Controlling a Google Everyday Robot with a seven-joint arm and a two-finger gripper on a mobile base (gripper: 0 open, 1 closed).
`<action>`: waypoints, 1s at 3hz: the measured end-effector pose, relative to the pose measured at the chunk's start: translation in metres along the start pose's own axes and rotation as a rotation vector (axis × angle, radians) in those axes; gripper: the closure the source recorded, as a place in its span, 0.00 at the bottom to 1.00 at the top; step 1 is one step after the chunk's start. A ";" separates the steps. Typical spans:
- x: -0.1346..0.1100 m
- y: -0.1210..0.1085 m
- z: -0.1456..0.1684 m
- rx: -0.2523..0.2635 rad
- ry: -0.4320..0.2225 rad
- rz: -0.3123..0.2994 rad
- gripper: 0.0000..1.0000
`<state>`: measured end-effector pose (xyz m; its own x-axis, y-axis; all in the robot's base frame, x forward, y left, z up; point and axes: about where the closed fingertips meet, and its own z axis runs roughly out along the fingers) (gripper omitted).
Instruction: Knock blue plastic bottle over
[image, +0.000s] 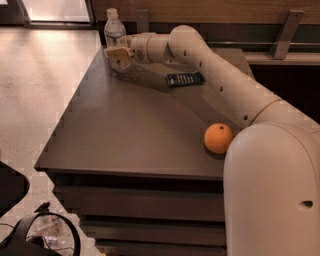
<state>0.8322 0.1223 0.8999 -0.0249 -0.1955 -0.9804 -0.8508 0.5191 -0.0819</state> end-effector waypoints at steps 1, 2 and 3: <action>0.001 0.003 0.003 -0.006 0.000 0.001 0.72; 0.001 0.005 0.005 -0.009 0.001 0.001 0.96; 0.001 0.006 0.007 -0.012 0.001 0.002 1.00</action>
Offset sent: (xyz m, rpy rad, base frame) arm -0.0004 0.0023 -0.0007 0.0002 0.0011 0.0030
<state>0.8306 0.1308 0.8971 -0.0269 -0.1952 -0.9804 -0.8568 0.5097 -0.0780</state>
